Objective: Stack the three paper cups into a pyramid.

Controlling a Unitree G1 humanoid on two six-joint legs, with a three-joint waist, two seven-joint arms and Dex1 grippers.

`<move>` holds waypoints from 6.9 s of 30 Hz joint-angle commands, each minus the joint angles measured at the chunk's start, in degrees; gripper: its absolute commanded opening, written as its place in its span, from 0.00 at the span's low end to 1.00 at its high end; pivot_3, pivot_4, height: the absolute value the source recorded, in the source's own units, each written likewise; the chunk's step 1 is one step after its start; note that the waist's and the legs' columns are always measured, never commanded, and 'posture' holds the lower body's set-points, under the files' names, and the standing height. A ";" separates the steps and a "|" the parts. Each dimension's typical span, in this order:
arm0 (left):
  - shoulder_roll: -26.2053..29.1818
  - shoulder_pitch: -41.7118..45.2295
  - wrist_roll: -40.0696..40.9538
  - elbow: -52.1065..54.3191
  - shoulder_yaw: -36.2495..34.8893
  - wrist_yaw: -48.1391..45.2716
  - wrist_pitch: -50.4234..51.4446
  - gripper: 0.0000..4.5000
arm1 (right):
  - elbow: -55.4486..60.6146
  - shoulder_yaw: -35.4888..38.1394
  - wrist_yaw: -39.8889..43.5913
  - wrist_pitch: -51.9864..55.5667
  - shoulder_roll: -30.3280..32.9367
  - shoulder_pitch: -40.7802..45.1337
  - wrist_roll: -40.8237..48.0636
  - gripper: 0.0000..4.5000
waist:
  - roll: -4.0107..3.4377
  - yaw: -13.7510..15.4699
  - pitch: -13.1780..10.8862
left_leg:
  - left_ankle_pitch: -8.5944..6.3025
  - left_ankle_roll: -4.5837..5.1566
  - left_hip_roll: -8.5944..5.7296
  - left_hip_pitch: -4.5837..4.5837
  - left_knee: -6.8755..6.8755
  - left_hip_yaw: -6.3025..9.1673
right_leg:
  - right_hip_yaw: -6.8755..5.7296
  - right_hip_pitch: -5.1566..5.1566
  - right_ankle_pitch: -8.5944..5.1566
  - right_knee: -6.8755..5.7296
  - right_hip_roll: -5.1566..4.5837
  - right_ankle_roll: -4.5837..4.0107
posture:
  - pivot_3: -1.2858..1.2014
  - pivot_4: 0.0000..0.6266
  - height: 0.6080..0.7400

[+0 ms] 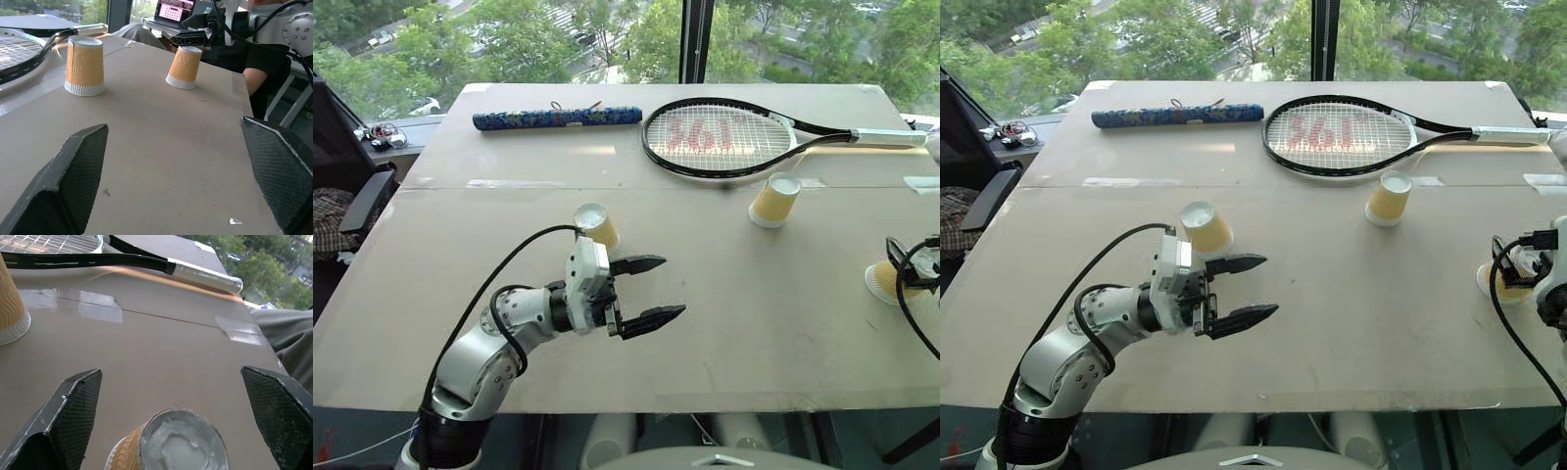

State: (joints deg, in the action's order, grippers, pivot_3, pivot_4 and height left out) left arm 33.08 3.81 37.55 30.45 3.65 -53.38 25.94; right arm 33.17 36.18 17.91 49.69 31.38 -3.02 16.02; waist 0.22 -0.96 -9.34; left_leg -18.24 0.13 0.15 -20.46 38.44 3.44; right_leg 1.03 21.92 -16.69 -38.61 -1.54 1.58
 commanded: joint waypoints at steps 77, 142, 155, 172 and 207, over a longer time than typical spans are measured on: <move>3.14 -12.74 1.82 11.21 -8.33 9.44 -0.47 1.00 | -20.38 -31.85 11.62 -17.68 2.58 32.00 1.67 0.99 | 0.00 0.20 -0.01 | 0.03 -0.06 0.00 -0.22 0.06 0.07 | -0.12 0.33 0.01 -0.13 -0.05 -0.01 | 0.52 0.24 1.00; 5.75 -21.65 4.82 9.67 -15.96 -1.02 -7.57 1.00 | -12.43 -34.52 20.32 -22.96 4.31 13.41 1.71 0.49 | 0.06 0.23 0.02 | 0.03 -0.05 0.03 -0.40 0.09 -0.09 | 0.04 0.60 0.02 -0.23 -0.03 0.00 | 0.52 0.24 1.00; 5.46 -22.44 4.68 10.32 -15.79 0.09 -7.88 1.00 | -16.18 -34.51 25.05 -27.37 5.42 15.55 1.63 0.98 | 0.06 0.22 0.03 | 0.02 -0.04 0.03 -0.39 0.09 -0.09 | 0.04 0.59 0.02 -0.23 -0.04 -0.01 | 0.52 0.24 1.00; 1.57 -19.30 3.09 0.21 -20.69 6.04 -8.50 1.00 | -5.97 -18.65 33.05 -25.38 7.51 8.09 21.37 0.98 | 0.06 0.49 0.03 | 0.00 0.00 0.03 -0.41 0.10 -0.05 | 0.01 0.58 0.02 -0.24 -0.04 0.00 | 0.52 0.24 1.00; 0.75 23.95 -13.13 -38.92 -6.79 -5.01 -10.99 0.41 | 16.90 -15.66 28.98 -36.74 3.56 -21.44 22.42 1.00 | 0.23 0.35 0.08 | 0.06 -0.10 -0.02 -0.27 0.46 0.21 | -0.27 0.21 0.02 -0.27 -0.02 0.02 | 0.52 0.24 1.00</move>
State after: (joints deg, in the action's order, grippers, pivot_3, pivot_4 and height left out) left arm 33.45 25.04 22.75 -13.50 -2.71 -58.48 13.20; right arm 48.59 19.05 47.75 14.55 35.34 -24.00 38.65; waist 0.45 -0.61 -9.26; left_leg -18.19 0.04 0.13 -20.74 38.93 3.67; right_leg 0.75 22.13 -16.67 -38.88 -1.56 1.60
